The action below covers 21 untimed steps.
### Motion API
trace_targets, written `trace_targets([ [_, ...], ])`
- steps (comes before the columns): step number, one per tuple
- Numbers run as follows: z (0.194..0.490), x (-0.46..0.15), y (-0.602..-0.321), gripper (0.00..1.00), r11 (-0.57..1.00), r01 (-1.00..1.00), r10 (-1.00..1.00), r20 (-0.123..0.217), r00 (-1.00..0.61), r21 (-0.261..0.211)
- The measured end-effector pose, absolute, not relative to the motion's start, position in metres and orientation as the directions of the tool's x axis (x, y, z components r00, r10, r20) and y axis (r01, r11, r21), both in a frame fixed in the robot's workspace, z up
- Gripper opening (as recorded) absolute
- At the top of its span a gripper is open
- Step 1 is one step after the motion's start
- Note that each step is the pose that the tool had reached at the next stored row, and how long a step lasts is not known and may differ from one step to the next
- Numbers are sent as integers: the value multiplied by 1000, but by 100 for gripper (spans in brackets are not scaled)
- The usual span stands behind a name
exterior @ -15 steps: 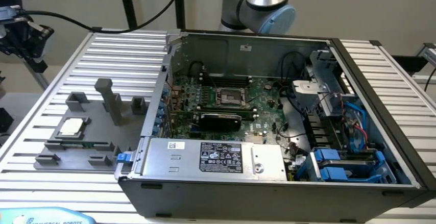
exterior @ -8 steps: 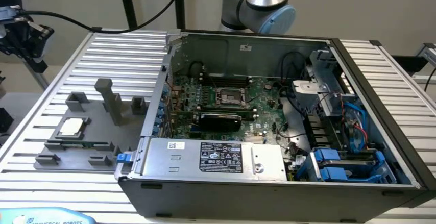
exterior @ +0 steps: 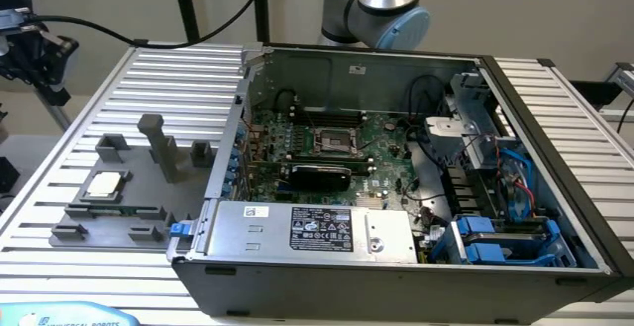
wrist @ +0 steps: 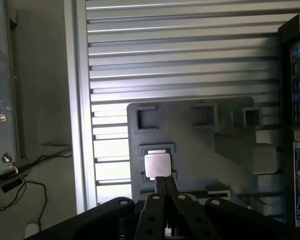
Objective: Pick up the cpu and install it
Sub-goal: 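Pick up the cpu and move it towards the insertion slot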
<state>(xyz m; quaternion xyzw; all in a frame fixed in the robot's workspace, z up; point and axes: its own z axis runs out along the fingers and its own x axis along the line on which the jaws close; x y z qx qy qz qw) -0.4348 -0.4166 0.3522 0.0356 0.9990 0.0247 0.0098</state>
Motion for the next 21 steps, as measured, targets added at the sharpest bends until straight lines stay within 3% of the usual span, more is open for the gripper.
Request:
trace_targets([
  [3, 352, -435, -417, 30, 996, 71, 72, -18, -997, 50],
  [4, 352, -435, -417, 30, 996, 71, 72, -18, -997, 50],
  [10, 352, -435, -417, 59, 996, 71, 72, -18, -997, 50],
  [13, 351, -435, -417, 65, 996, 71, 72, -18, -997, 50],
  [14, 349, -435, -417, 71, 996, 71, 72, -18, -997, 50],
  [21, 337, -435, -420, 71, 996, 71, 72, -17, -997, 50],
])
